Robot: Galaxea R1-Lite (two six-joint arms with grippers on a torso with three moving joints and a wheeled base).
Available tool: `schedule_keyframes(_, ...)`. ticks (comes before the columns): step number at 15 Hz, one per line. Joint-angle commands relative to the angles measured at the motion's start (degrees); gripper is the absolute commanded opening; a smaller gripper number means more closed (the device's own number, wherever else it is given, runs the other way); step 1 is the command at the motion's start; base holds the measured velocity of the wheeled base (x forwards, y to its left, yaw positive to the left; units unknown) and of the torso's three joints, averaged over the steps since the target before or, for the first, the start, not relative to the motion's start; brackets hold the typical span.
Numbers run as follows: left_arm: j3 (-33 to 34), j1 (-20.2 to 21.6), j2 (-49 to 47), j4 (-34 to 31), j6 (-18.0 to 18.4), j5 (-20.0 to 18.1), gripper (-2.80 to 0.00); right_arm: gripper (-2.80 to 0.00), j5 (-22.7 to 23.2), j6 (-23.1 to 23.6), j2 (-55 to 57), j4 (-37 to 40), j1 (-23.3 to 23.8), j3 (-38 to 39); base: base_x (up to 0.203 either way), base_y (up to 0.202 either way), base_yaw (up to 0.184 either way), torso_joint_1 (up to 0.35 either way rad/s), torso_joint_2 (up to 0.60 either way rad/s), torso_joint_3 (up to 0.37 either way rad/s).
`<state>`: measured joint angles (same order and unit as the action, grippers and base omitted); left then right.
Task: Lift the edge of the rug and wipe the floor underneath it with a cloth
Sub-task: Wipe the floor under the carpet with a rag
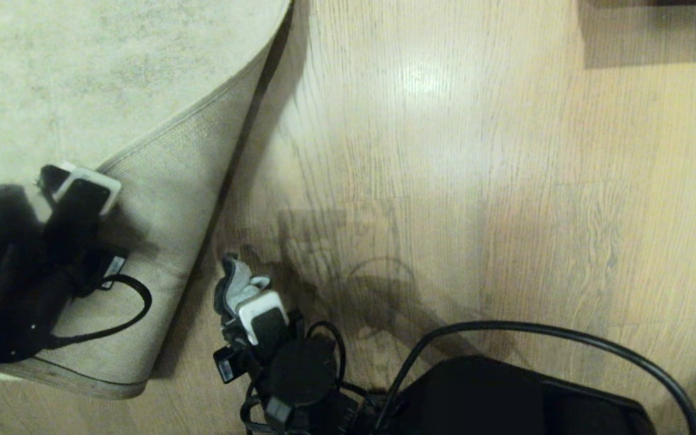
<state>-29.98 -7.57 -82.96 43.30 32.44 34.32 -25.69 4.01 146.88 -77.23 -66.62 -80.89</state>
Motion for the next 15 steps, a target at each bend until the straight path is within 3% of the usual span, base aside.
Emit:
schedule_keyframes(1, 0.01, 0.01, -0.10, 0.29, 0.17, 0.22, -2.80, -2.80, -0.14, -0.98, 3.98, -0.23, 0.15, -2.29, 0.000, 0.000, 0.000, 0.000, 0.00, 0.000)
schedule_keyframes(6, 0.17, -1.22, -0.19, 0.23, 0.26, 0.41, -2.80, -2.80, -0.09, -1.44, 9.87, 0.66, 3.08, -13.46, 0.000, 0.000, 0.000, 0.000, 0.00, 0.000)
schedule_keyframes(9, 0.53, -1.22, -0.19, 0.20, 0.17, 0.75, -2.80, -2.80, 0.05, -1.46, 12.30, 3.47, 7.26, -22.17, 0.000, 0.000, 0.000, 0.000, 0.00, 0.000)
schedule_keyframes(15, 0.53, -1.22, -0.45, 0.20, 0.17, 0.67, -2.80, -2.80, 0.12, -1.37, 9.19, 9.78, 13.70, -30.53, 0.000, 0.000, 0.000, 0.000, 0.00, 0.000)
